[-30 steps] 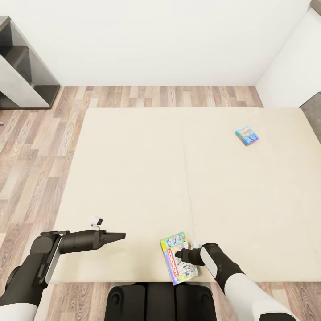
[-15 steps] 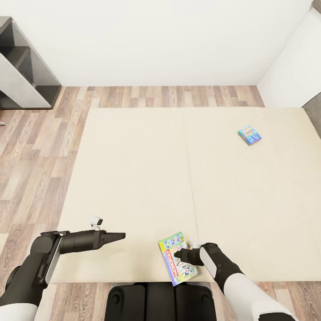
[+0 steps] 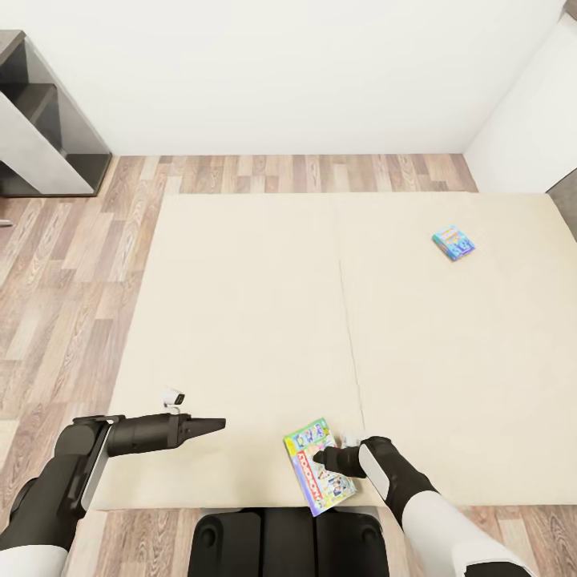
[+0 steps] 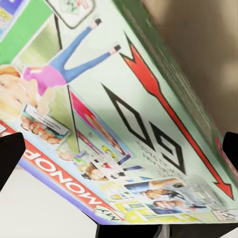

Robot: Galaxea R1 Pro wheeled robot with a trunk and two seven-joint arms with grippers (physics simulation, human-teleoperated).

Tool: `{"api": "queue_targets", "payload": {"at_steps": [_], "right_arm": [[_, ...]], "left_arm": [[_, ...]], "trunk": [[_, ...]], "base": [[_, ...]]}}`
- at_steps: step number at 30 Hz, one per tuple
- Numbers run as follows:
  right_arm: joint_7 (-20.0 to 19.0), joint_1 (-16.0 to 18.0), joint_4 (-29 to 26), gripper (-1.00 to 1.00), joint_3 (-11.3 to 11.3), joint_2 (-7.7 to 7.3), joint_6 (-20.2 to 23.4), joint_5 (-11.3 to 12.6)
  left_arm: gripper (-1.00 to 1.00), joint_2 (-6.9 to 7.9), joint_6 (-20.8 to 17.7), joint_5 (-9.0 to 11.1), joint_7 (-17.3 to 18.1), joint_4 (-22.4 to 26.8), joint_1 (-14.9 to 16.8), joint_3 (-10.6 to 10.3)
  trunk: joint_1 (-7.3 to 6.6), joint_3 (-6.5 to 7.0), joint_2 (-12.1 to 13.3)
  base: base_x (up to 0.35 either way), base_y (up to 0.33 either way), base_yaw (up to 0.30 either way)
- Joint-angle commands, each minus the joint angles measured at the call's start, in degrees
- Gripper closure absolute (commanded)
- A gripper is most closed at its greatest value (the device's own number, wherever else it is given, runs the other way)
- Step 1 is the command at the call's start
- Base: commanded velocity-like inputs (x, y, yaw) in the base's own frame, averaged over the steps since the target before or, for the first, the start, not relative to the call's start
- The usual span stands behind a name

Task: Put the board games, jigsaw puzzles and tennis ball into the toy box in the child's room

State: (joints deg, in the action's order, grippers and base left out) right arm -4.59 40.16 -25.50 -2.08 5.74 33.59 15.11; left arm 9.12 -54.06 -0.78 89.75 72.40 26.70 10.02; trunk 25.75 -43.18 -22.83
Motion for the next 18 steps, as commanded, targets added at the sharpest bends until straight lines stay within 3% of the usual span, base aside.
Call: {"api": "queue_targets", "payload": {"at_steps": [1,18], "right_arm": [[0.01,0.01,-0.08,-1.0,-0.2,-0.03,0.25,0.2],[0.01,0.01,-0.08,-1.0,-0.2,0.05,0.25,0.21]], "left_arm": [[-1.0,0.02,-0.61,-0.09,0.25,0.02,0.02,0.0],[-1.0,-0.06,-0.61,-0.09,0.25,0.02,0.02,-0.02]], "trunk": [[0.03,-0.06,-0.08],[0.03,-0.06,-0.08]], "base": [[0.0,0.059,0.0],[0.0,0.087,0.0]]}}
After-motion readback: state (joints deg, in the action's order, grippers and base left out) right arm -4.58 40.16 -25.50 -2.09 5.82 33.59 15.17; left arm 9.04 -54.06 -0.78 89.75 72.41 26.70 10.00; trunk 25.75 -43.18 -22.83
